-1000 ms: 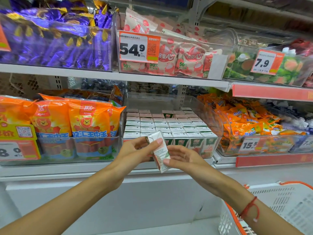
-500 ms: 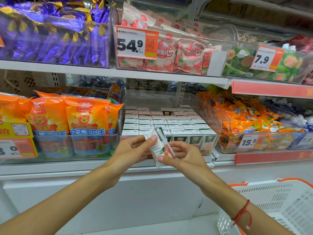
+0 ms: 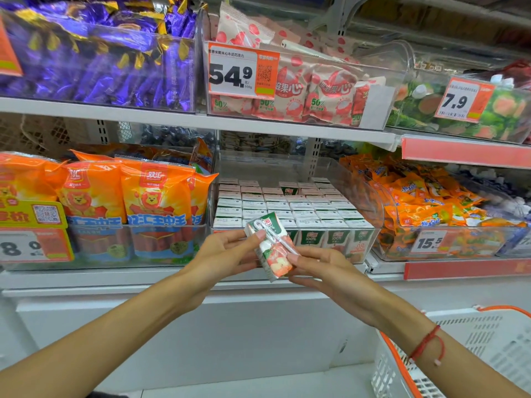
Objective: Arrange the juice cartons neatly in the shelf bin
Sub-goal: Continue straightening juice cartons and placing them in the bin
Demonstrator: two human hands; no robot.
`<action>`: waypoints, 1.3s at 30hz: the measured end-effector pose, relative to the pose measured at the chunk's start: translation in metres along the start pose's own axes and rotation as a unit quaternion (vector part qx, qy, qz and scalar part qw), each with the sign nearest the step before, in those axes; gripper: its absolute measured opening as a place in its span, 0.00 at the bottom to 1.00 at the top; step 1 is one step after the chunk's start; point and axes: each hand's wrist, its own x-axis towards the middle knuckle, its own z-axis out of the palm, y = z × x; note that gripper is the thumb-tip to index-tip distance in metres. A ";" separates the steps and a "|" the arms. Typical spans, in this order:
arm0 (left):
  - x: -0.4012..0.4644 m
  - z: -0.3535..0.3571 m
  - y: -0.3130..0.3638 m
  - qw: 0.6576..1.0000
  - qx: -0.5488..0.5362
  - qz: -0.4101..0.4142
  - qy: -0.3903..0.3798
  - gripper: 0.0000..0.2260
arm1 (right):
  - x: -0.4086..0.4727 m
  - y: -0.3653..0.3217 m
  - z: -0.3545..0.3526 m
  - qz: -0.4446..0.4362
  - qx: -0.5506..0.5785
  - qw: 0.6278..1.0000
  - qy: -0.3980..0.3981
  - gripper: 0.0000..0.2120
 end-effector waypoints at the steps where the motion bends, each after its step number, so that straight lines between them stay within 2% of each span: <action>1: 0.000 -0.001 0.000 1.000 0.007 -0.006 0.000 0.12 | 0.000 0.001 0.002 -0.012 0.007 1.000 0.021 0.14; 3: 0.001 -0.003 -0.001 1.000 0.011 -0.016 0.019 0.17 | 0.001 0.001 0.006 -0.040 0.003 0.996 0.078 0.16; 6: 0.000 0.000 -0.003 0.998 0.005 -0.020 0.068 0.16 | 0.001 0.002 0.011 -0.111 -0.069 0.978 0.160 0.17; 8: -0.003 0.004 -0.003 0.996 -0.001 -0.020 0.081 0.14 | 0.001 0.003 0.016 -0.166 -0.143 0.953 0.211 0.18; 10: -0.005 0.009 -0.002 0.998 -0.010 -0.018 0.054 0.15 | 0.001 0.005 0.019 -0.214 -0.225 0.919 0.245 0.20; 13: -0.009 0.015 0.002 1.000 -0.013 -0.015 0.013 0.16 | 0.002 0.009 0.026 -0.252 -0.314 0.879 0.253 0.22; 15: -0.009 0.018 0.003 0.999 -0.012 -0.004 0.044 0.17 | 0.002 0.011 0.029 -0.264 -0.347 0.871 0.225 0.24; 17: -0.008 0.016 0.003 0.997 0.015 0.031 0.075 0.16 | 0.001 0.011 0.028 -0.247 -0.325 0.897 0.168 0.26; 20: -0.007 0.008 0.007 0.989 0.082 0.096 0.080 0.20 | -0.001 0.003 0.020 -0.179 -0.197 0.961 0.073 0.21; 23: -0.007 0.003 0.009 0.973 0.150 0.162 0.063 0.25 | 0.000 -0.002 0.015 -0.142 -0.062 0.986 0.065 0.14; 25: -0.008 0.005 0.007 0.953 0.210 0.207 0.062 0.26 | 0.001 -0.002 0.018 -0.135 -0.038 0.986 0.094 0.08; 27: -0.009 0.007 0.004 0.935 0.251 0.245 0.061 0.26 | 0.001 -0.001 0.022 -0.136 -0.045 0.982 0.125 0.20; 29: -0.010 0.008 0.002 0.921 0.273 0.273 0.054 0.24 | 0.002 -0.001 0.021 -0.144 -0.045 0.977 0.151 0.26; 34: -0.010 0.009 0.001 0.906 0.296 0.297 0.060 0.24 | 0.002 -0.001 0.013 -0.177 -0.049 0.973 0.138 0.19; 39: -0.008 0.008 -0.002 0.911 0.302 0.278 0.044 0.23 | 0.002 0.003 0.007 -0.194 -0.069 0.970 0.130 0.12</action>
